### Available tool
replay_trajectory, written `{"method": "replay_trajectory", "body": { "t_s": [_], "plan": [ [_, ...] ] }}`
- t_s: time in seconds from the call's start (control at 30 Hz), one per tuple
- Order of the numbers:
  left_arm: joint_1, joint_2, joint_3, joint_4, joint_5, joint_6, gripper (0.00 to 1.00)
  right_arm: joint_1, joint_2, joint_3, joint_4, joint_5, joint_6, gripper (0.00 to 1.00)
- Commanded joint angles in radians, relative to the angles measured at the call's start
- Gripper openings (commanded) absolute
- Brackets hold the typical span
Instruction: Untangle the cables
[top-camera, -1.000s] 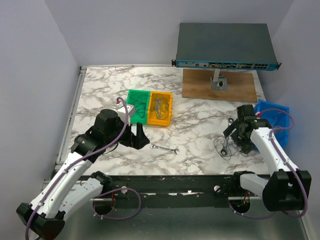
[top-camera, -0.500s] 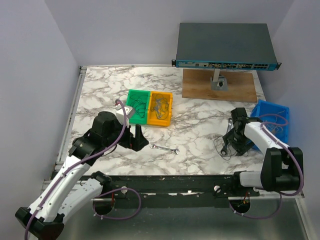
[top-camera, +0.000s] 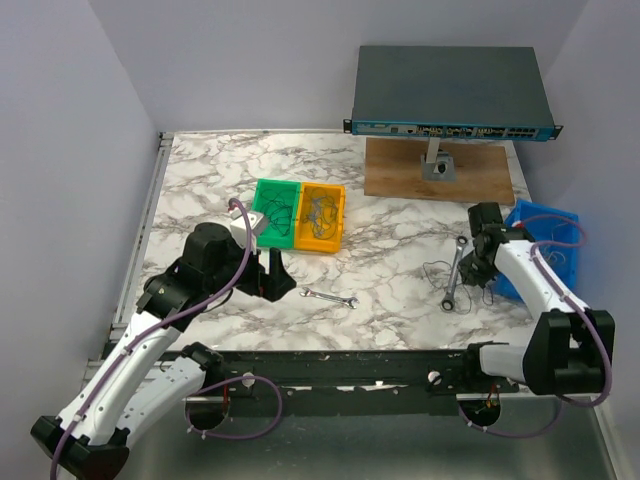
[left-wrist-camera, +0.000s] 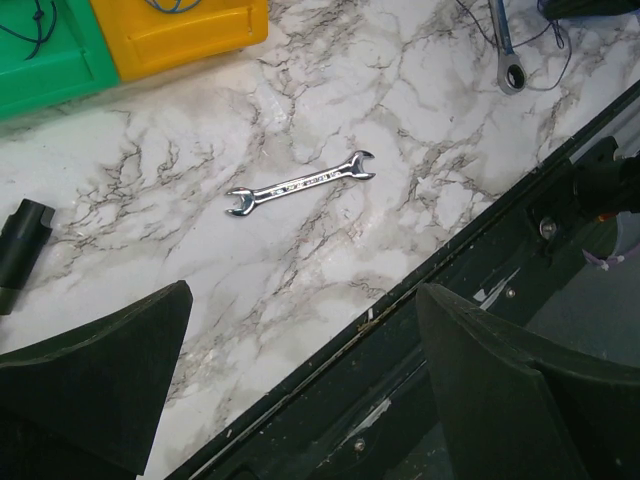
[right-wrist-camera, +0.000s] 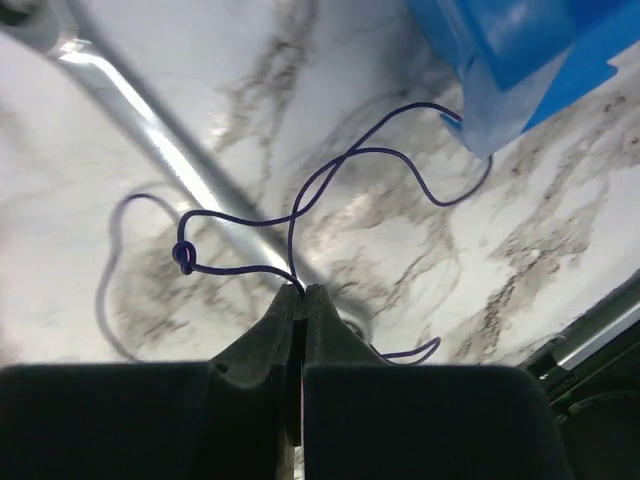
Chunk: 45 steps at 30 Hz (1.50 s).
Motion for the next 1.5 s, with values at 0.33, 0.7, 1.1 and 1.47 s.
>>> {"method": "replay_trajectory", "body": {
  "t_s": [0.33,0.7,1.1,1.47],
  "plan": [
    [0.032,0.028,-0.005,-0.005,-0.046,0.009,0.99,0.059,-0.124,0.450,0.002,-0.463,-0.107,0.01],
    [0.105,0.034,0.013,-0.031,-0.161,-0.034,0.98,0.489,0.121,0.725,0.187,-0.401,-0.047,0.01],
    [0.259,-0.093,0.021,-0.055,-0.398,-0.096,0.98,0.719,0.512,1.086,0.278,-0.381,-0.099,0.01],
    [0.352,-0.148,0.005,-0.035,-0.415,-0.109,0.99,0.749,0.739,1.188,0.423,-0.272,-0.215,0.01]
  ]
}}
